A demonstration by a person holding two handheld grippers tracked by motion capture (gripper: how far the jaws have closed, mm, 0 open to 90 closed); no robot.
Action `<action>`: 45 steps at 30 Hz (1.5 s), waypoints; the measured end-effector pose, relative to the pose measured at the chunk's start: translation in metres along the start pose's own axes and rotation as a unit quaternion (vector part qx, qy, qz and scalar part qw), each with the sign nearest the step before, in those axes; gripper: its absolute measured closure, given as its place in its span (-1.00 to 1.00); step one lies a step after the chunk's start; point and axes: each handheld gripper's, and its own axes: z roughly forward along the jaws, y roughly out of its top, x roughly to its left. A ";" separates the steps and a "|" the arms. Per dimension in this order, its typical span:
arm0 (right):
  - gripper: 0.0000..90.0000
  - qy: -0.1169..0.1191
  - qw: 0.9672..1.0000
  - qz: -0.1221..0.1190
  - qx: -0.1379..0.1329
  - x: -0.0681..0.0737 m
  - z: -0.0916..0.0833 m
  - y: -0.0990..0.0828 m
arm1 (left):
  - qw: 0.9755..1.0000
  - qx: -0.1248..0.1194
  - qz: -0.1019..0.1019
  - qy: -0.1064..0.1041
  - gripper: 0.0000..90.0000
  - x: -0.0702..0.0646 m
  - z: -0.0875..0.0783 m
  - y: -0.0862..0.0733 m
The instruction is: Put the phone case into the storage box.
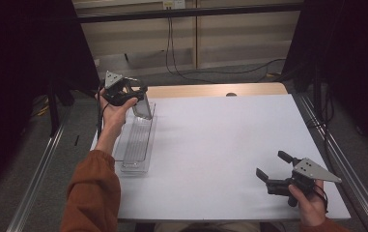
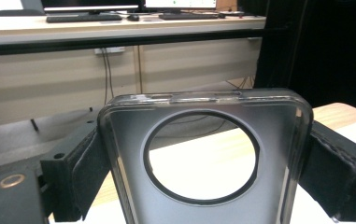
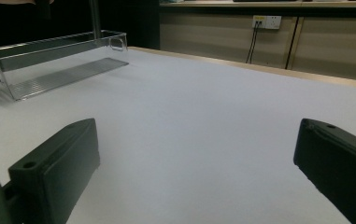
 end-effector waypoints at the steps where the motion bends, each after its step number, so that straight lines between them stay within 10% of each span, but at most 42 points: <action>1: -1.00 0.001 1.000 0.000 0.001 0.000 0.000 0.000 | 1.000 0.004 -0.003 0.001 -0.76 0.000 0.001 -0.001; 45: -1.00 0.006 1.000 0.002 0.005 0.000 0.000 -0.001 | 0.999 0.027 -0.016 0.039 -0.77 0.005 0.034 -0.029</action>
